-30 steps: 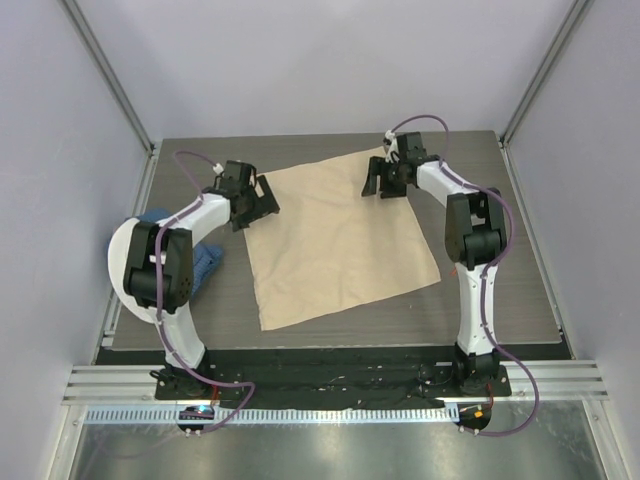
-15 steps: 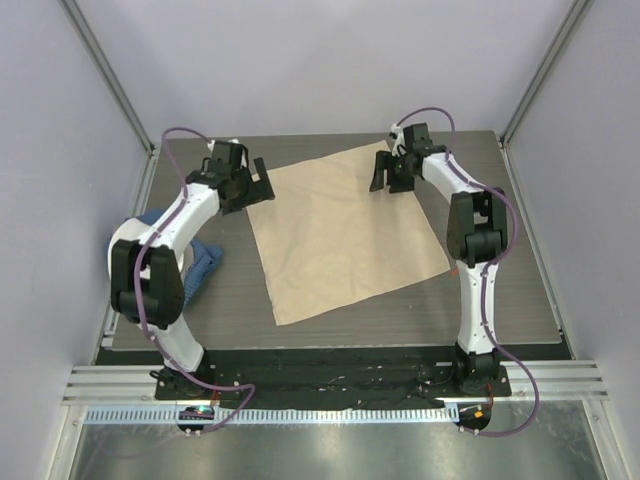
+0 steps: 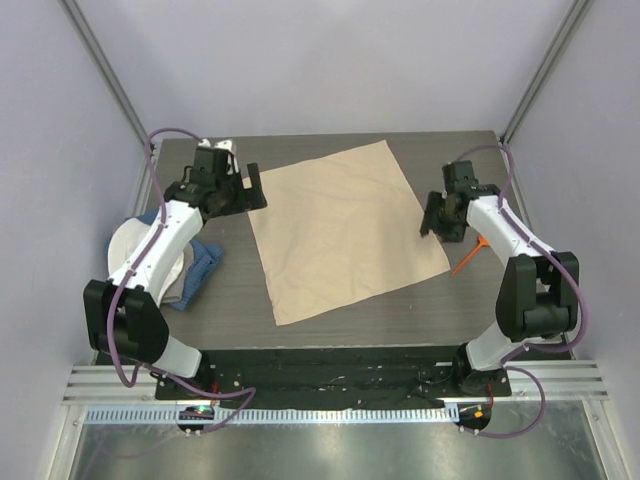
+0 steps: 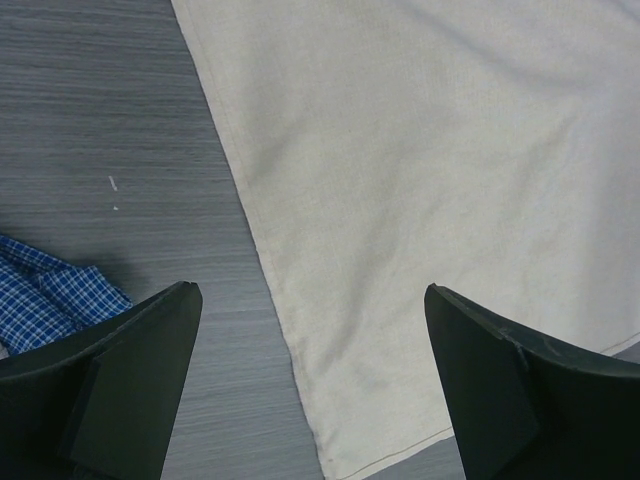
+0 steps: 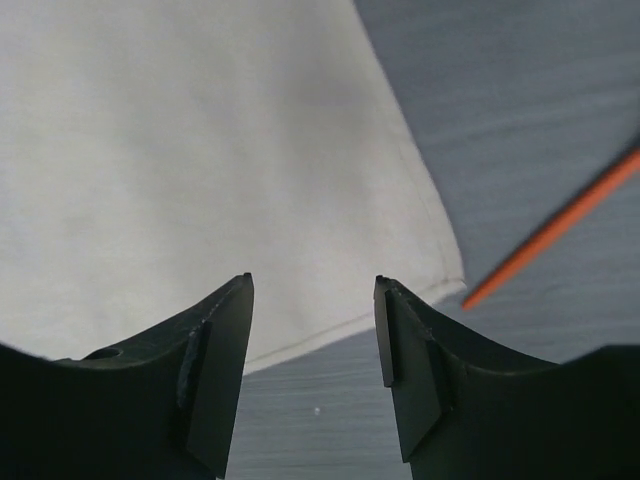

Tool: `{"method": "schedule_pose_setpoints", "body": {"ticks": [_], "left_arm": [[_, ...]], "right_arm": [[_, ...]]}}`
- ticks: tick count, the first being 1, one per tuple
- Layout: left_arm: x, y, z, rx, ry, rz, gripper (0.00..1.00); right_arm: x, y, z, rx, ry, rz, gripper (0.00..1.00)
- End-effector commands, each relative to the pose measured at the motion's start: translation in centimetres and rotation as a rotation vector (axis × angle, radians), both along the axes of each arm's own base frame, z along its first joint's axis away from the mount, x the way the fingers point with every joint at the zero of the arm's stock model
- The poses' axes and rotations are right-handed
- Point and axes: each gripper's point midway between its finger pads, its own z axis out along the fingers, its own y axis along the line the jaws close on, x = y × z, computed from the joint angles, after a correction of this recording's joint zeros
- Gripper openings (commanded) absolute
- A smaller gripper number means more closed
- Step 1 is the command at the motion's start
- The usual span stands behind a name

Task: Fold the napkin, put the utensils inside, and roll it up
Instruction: Fold the napkin

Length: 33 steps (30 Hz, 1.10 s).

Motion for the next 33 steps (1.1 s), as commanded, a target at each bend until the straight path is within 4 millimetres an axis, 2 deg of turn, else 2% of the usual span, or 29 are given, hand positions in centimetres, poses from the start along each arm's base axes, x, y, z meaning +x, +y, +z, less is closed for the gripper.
{"method": "schedule_pose_setpoints", "body": {"ticks": [1, 6, 11, 15, 17, 22, 29, 33], "left_arm": [[-0.5, -0.8, 1.5, -0.041, -0.034, -0.046, 1.00], [-0.8, -1.0, 2.1, -0.055, -0.051, -0.050, 1.00], [-0.9, -0.9, 2.3, -0.053, -0.056, -0.049, 1.00], [-0.9, -1.0, 2.3, -0.057, -0.058, -0.050, 1.00], [-0.9, -1.1, 2.3, -0.061, -0.056, -0.054, 1.00], [-0.8, -1.0, 2.3, -0.059, -0.056, -0.052, 1.00], [-0.8, -1.1, 2.1, -0.062, -0.051, -0.055, 1.00], [-0.8, -1.2, 1.9, -0.064, -0.044, -0.056, 1.00]], "right_arm": [[-4.3, -4.8, -3.0, -0.065, 0.135, -0.194, 0.58], [-4.4, -5.1, -3.7, -0.071, 0.154, -0.198, 0.53], [-4.7, -5.7, -5.8, -0.107, 0.207, -0.198, 0.50], [-4.5, -5.8, -6.6, -0.118, 0.214, -0.197, 0.48], [-4.4, -6.8, -7.0, -0.117, 0.221, -0.221, 0.47], [-4.5, -6.9, -8.6, -0.112, 0.257, -0.214, 0.45], [-4.5, -6.9, -9.7, -0.110, 0.278, -0.201, 0.44], [-5.3, -6.9, -10.3, -0.109, 0.302, -0.199, 0.43]]}}
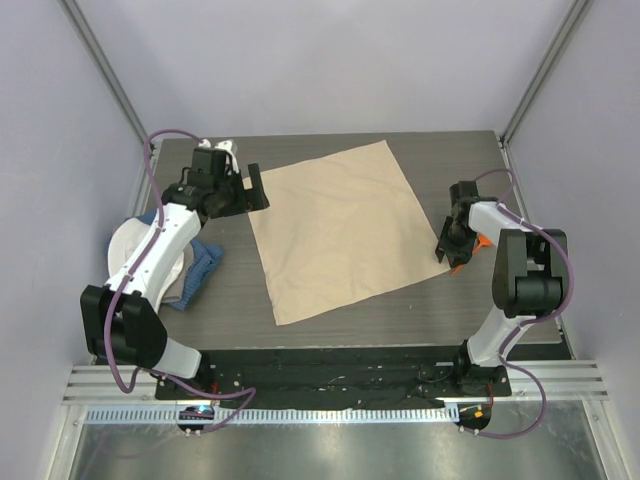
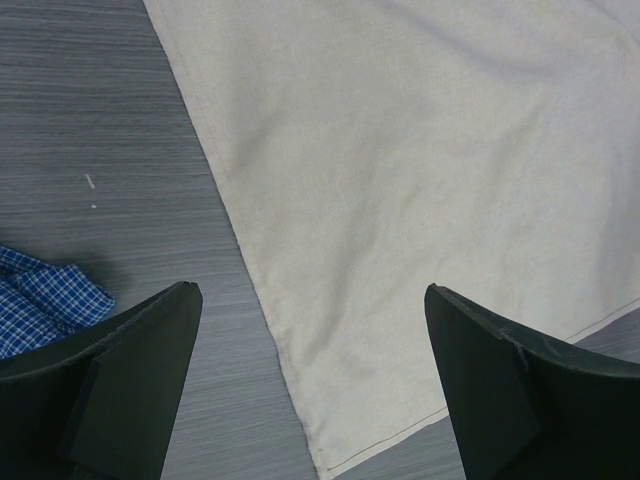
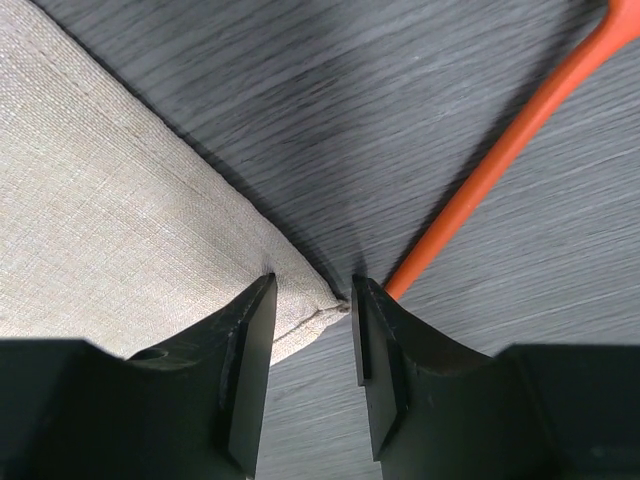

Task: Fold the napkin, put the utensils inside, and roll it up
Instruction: Fold the napkin

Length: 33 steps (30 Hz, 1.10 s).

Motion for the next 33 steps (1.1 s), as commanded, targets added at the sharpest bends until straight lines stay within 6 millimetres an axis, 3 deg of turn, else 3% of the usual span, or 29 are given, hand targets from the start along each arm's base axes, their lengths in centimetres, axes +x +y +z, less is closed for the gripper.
{"method": "schedule_pose_setpoints", "body": {"ticks": [1, 6, 11, 17, 19, 27, 28, 30, 33], "left_arm": [[0.0, -0.3, 1.3, -0.024, -0.041, -0.015, 1.00], [0.0, -0.5, 1.3, -0.029, -0.041, -0.018, 1.00], [0.0, -0.5, 1.3, -0.030, -0.039, -0.017, 1.00], [0.0, -0.5, 1.2, -0.032, -0.039, -0.019, 1.00], [0.0, -0.6, 1.3, -0.037, -0.039, -0.022, 1.00], [-0.1, -1.0, 1.2, -0.052, -0.032, -0.033, 1.00], [-0.1, -1.1, 1.2, -0.057, -0.031, -0.036, 1.00], [0.0, -1.1, 1.1, -0.056, -0.031, -0.038, 1.00], [0.0, -1.0, 1.1, -0.055, -0.033, -0.035, 1.00]], "right_arm": [[-0.1, -0.2, -0.4, -0.004, -0.003, 0.008, 0.42], [-0.8, 0.0, -1.3, 0.004, 0.024, 0.009, 0.36], [-0.9, 0.4, -1.2, 0.025, 0.022, 0.028, 0.24], [-0.7, 1.2, 0.1, 0.069, 0.011, 0.075, 0.06], [0.0, 1.7, 1.3, 0.096, -0.023, 0.093, 0.01], [2.8, 5.2, 5.7, 0.232, -0.135, 0.178, 0.01], [3.0, 7.0, 6.0, 0.249, -0.141, 0.221, 0.01], [4.5, 8.3, 6.8, 0.269, -0.174, 0.240, 0.01], [6.7, 11.7, 7.7, 0.314, -0.229, 0.287, 0.01]]}}
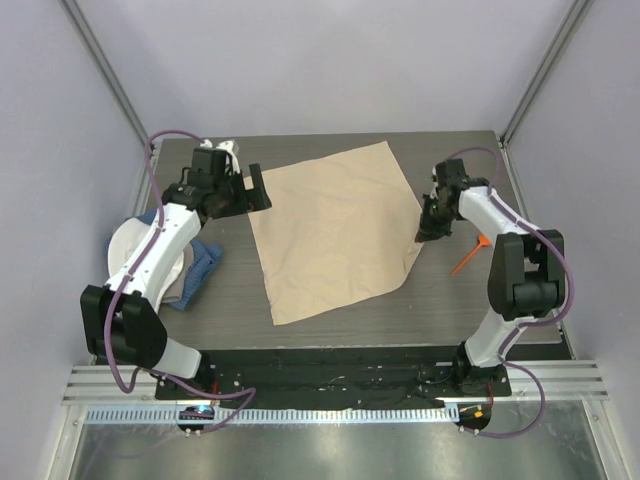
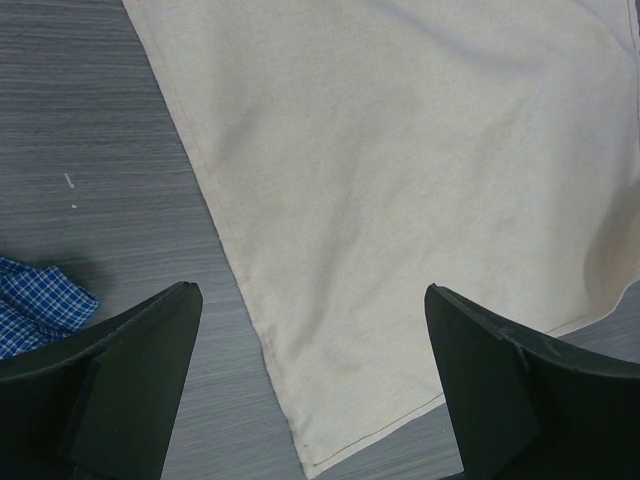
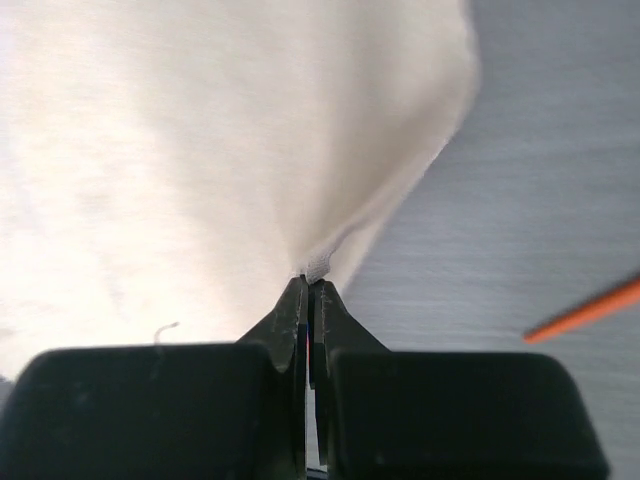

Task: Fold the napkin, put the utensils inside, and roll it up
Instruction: Fold the napkin

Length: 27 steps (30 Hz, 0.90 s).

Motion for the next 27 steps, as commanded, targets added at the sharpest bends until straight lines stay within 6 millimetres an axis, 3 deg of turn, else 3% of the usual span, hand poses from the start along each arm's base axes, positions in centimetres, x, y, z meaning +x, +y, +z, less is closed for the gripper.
{"method": "schedule_pose_setpoints", "body": {"ticks": [1, 2, 4, 5, 6, 7, 8, 10, 11, 12, 13, 15, 16, 18, 22, 23, 26, 27], "left_arm": [[0.2, -0.4, 1.0, -0.026, -0.037, -0.009, 1.00], [0.2, -0.4, 1.0, -0.027, -0.037, -0.010, 1.00], [0.2, -0.4, 0.9, -0.027, -0.034, -0.012, 1.00], [0.2, -0.5, 0.8, -0.029, -0.032, -0.012, 1.00], [0.2, -0.5, 0.7, -0.030, -0.030, -0.014, 1.00], [0.2, -0.5, 0.7, -0.030, -0.028, -0.014, 1.00], [0.2, -0.6, 0.5, -0.032, -0.023, -0.017, 1.00], [0.4, -0.7, 0.3, -0.037, -0.021, -0.017, 1.00], [0.3, -0.8, 0.1, -0.040, -0.016, -0.023, 1.00], [0.3, -1.1, -0.1, -0.052, -0.011, -0.032, 1.00], [0.6, -1.4, 0.0, -0.067, -0.021, -0.039, 1.00], [0.2, -2.5, -0.9, -0.111, 0.008, -0.064, 1.00], [0.4, -2.9, -1.3, -0.123, 0.005, -0.077, 1.00], [0.3, -4.1, -2.6, -0.126, 0.033, -0.106, 0.98], [1.0, -5.8, -4.2, -0.093, 0.059, -0.129, 0.96], [1.2, -6.1, -4.3, -0.087, 0.058, -0.127, 0.96], [1.8, -7.2, -5.6, -0.057, 0.063, -0.110, 0.94], [2.3, -7.7, -5.6, -0.057, 0.038, -0.107, 0.93]], "right_arm": [[4.0, 5.5, 3.3, 0.116, -0.128, 0.063, 0.01], [5.3, 7.5, 4.1, 0.145, -0.175, 0.096, 0.01], [6.9, 9.9, 3.4, 0.187, -0.188, 0.105, 0.01], [7.6, 12.2, 4.3, 0.224, -0.214, 0.141, 0.01], [8.2, 13.3, 3.0, 0.235, -0.195, 0.148, 0.01], [8.9, 14.5, 3.0, 0.252, -0.210, 0.164, 0.01], [9.8, 16.6, 4.2, 0.282, -0.241, 0.188, 0.01], [10.7, 19.1, 2.9, 0.306, -0.230, 0.214, 0.01], [11.8, 20.3, 3.8, 0.331, -0.256, 0.217, 0.01], [11.7, 22.0, 3.9, 0.353, -0.257, 0.243, 0.01], [12.1, 22.9, 2.7, 0.360, -0.245, 0.251, 0.01], [12.6, 25.2, 3.5, 0.398, -0.263, 0.275, 0.01], [12.8, 25.8, 2.5, 0.405, -0.246, 0.281, 0.01], [13.2, 26.8, 3.1, 0.438, -0.254, 0.292, 0.03], [13.6, 27.0, 4.5, 0.446, -0.302, 0.310, 0.31], [13.7, 26.7, 5.9, 0.441, -0.332, 0.313, 0.43], [14.0, 24.3, 7.0, 0.406, -0.366, 0.284, 0.53], [13.9, 23.5, 9.2, 0.408, -0.408, 0.275, 0.54]]}}
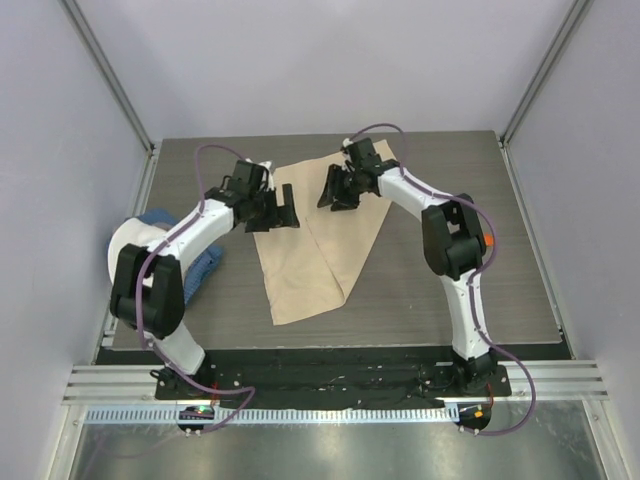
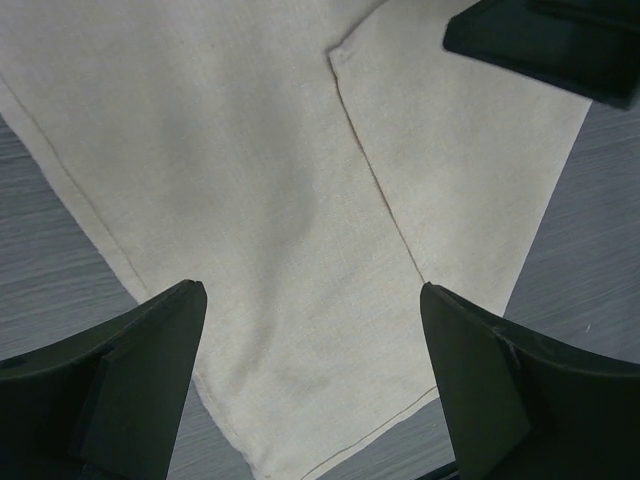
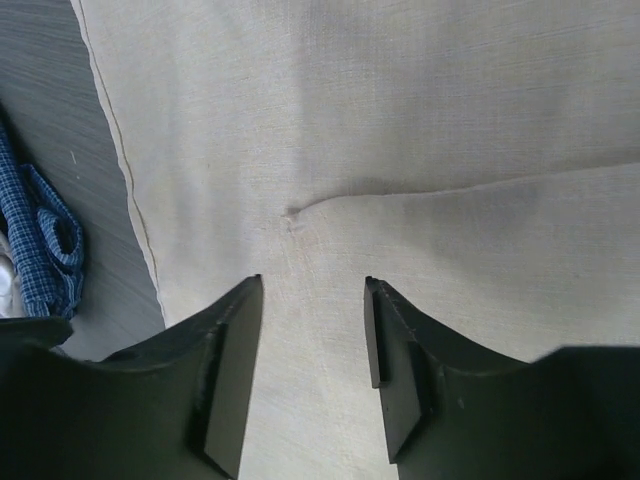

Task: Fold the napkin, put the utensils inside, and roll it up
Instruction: Fold the napkin

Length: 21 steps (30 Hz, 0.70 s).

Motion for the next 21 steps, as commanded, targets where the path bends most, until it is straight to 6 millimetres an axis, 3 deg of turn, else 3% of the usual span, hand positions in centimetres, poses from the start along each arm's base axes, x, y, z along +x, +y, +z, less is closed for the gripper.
{"method": "schedule_pose_setpoints", "body": {"ticks": [1, 2, 3, 4, 6, 8, 9, 10, 11, 12, 17, 21], "left_arm": [[2.7, -2.5, 1.0, 0.003, -0.114, 0.020, 0.92], [2.9, -2.8, 0.8, 0.007, -0.119, 0.021, 0.90], [3.3, -3.4, 0.8, 0.005, -0.136, 0.020, 0.89], [3.4, -4.2, 0.1, 0.014, -0.129, 0.008, 0.87], [4.2, -4.6, -0.3, 0.026, -0.150, 0.014, 0.80], [5.1, -5.3, -1.0, 0.028, -0.158, 0.012, 0.73], [5.4, -5.6, -1.1, 0.027, -0.164, 0.005, 0.71], [6.2, -6.2, -0.6, 0.015, -0.192, -0.001, 0.71], [6.5, -6.8, -1.8, 0.022, -0.174, -0.016, 0.70], [7.2, -7.2, -1.2, 0.024, -0.195, -0.028, 0.68], [8.8, -8.0, -2.2, 0.071, -0.219, -0.047, 0.60], [10.1, -8.0, -3.7, 0.116, -0.219, -0.047, 0.54]], "right_arm": [[1.9, -4.2, 8.4, 0.050, -0.179, -0.084, 0.55], [1.7, -5.2, 8.9, 0.052, -0.187, -0.097, 0.55], [1.6, -6.4, 11.4, 0.071, -0.236, -0.119, 0.55], [0.9, -7.5, 10.5, 0.054, -0.221, -0.128, 0.55], [0.3, -10.0, 13.1, 0.054, -0.277, -0.160, 0.55], [-0.8, -12.1, 12.9, 0.034, -0.277, -0.184, 0.55], [-1.5, -12.8, 14.4, 0.037, -0.308, -0.193, 0.55], [-2.4, -13.4, 13.6, 0.025, -0.292, -0.197, 0.55], [-2.6, -14.3, 13.6, 0.011, -0.298, -0.212, 0.55], [-3.1, -14.7, 13.8, 0.008, -0.304, -0.214, 0.55], [-5.5, -16.4, 14.4, -0.010, -0.317, -0.229, 0.55], [-6.6, -17.1, 14.6, -0.026, -0.315, -0.234, 0.55]]}}
